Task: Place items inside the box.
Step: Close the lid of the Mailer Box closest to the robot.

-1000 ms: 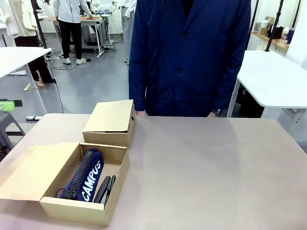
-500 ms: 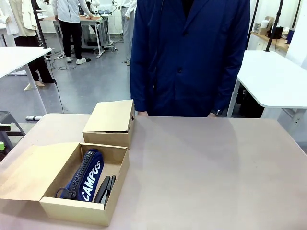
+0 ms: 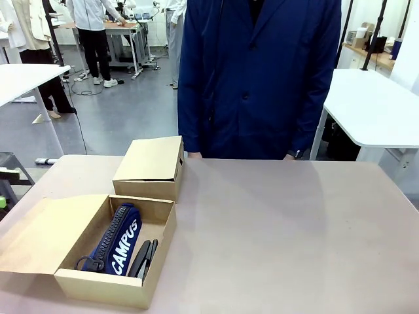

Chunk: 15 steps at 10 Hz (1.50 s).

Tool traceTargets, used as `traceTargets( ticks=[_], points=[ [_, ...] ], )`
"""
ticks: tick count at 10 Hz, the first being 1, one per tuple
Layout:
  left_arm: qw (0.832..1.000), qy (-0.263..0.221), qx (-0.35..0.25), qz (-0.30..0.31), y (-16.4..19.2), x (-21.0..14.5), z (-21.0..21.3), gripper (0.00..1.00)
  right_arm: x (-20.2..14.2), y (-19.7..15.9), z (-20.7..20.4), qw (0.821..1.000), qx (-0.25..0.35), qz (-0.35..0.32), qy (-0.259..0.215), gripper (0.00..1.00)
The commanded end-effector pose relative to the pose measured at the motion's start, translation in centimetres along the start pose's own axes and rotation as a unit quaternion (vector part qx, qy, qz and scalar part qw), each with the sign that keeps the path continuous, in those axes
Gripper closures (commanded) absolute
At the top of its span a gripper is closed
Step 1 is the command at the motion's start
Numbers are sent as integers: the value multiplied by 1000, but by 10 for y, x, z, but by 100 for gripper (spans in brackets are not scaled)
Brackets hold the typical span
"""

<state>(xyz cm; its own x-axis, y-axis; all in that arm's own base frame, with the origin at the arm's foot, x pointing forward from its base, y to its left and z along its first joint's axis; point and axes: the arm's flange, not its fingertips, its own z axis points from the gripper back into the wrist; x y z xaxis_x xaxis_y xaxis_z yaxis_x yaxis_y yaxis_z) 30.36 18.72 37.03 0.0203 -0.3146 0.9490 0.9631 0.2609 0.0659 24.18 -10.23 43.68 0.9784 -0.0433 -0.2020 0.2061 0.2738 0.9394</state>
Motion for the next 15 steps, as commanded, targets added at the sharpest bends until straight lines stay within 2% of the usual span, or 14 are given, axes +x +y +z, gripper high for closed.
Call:
traceTargets(
  ticks=[1,2,3,4,6,7,10,13,15],
  points=[
    [997,-1,-43,-70,-13,-13,27,0,-2,6,1,1000,8,-6,-1,0],
    [995,14,-43,-94,-17,-20,39,0,-2,6,1,1000,8,-6,-1,0],
    [995,11,-59,-85,-18,-30,53,0,-2,6,1,1000,8,-6,-1,0],
    [996,21,-48,-78,-20,-41,68,0,-2,6,1,1000,8,-6,-1,0],
    [992,83,-46,-81,-25,-71,82,0,-2,6,1,1000,8,-6,-1,0],
    [988,124,-39,-89,-27,-86,83,0,-2,6,1,1000,8,-6,-1,0],
    [985,131,-54,-97,-23,-113,78,0,-2,6,1,1000,8,-6,-1,0],
    [981,164,-68,-82,-13,-128,72,0,-2,6,1,1000,8,-6,-1,0],
    [972,210,-82,-63,-7,-137,67,0,-2,6,1,1000,8,-6,-1,0]
  ],
)
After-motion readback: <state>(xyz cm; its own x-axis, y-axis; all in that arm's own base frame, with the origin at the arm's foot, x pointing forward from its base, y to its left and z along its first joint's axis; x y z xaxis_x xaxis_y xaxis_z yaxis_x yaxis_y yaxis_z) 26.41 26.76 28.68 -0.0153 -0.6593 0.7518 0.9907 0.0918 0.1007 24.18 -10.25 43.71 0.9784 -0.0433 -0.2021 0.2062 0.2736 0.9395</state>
